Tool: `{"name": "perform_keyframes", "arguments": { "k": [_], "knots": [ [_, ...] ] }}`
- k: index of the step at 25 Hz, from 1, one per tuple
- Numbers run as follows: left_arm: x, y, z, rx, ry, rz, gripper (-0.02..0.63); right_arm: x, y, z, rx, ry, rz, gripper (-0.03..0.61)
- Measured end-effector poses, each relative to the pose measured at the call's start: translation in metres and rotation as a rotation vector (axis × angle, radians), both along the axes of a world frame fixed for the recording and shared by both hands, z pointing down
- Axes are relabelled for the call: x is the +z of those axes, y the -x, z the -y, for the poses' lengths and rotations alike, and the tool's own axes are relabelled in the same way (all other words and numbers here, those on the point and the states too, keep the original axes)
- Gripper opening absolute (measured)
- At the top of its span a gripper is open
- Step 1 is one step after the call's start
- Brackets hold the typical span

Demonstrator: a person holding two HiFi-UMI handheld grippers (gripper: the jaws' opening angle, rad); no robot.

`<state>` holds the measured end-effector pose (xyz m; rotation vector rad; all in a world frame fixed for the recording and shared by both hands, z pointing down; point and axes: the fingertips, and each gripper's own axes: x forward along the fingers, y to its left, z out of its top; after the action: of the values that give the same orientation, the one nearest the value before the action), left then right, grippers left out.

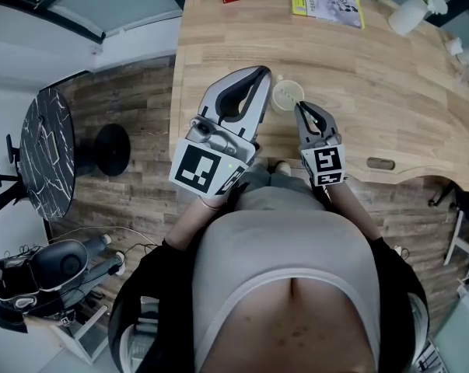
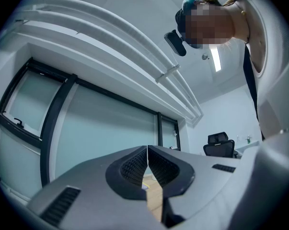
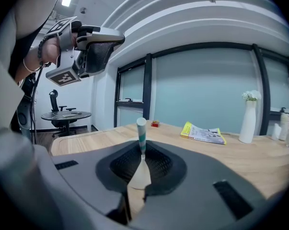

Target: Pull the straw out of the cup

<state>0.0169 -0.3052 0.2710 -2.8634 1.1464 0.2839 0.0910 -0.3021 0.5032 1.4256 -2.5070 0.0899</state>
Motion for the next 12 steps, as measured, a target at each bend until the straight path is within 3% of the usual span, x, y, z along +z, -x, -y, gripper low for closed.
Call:
{"name": "perform_keyframes", "arguments": {
  "k": [12],
  "knots": [
    [-0.0015, -0.005, 0.0009, 0.021, -0.001, -0.006, 0.011, -0.0088, -0.0001, -0.0003, 0.001, -0.021, 0.009, 0.043]
  ]
}}
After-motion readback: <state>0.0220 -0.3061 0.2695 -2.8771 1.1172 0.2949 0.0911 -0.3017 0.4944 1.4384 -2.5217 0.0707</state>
